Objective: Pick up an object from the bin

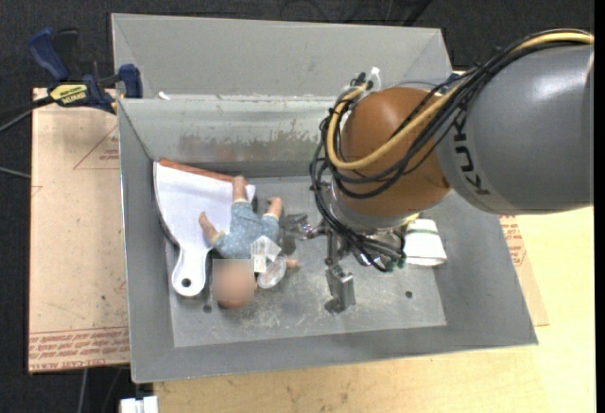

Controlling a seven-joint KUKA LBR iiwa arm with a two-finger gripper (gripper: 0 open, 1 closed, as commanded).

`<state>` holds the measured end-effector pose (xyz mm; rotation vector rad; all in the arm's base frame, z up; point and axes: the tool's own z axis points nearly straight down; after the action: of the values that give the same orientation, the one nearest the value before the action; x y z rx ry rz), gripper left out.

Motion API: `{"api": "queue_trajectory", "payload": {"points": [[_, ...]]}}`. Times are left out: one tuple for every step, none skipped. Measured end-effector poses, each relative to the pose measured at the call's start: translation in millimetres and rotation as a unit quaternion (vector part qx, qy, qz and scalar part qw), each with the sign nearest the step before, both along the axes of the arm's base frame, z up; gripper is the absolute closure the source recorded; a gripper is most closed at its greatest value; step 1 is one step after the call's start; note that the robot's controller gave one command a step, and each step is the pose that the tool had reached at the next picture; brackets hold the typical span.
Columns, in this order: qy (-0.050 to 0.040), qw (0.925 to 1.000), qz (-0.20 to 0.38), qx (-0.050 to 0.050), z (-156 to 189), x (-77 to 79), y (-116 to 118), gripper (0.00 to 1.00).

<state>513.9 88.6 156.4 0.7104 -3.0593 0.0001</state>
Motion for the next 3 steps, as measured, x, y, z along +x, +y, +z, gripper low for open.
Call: {"api": "queue_trajectory", "payload": {"points": [[0.0011,1.0000,-0.001,0.003,15.5,-23.9,31.9,0.00],[-0.0031,0.9998,0.018,0.002,-25.6,10.5,53.9,0.00],[-0.0037,0.9989,0.047,0.003,-47.1,19.0,60.3,0.00]]}}
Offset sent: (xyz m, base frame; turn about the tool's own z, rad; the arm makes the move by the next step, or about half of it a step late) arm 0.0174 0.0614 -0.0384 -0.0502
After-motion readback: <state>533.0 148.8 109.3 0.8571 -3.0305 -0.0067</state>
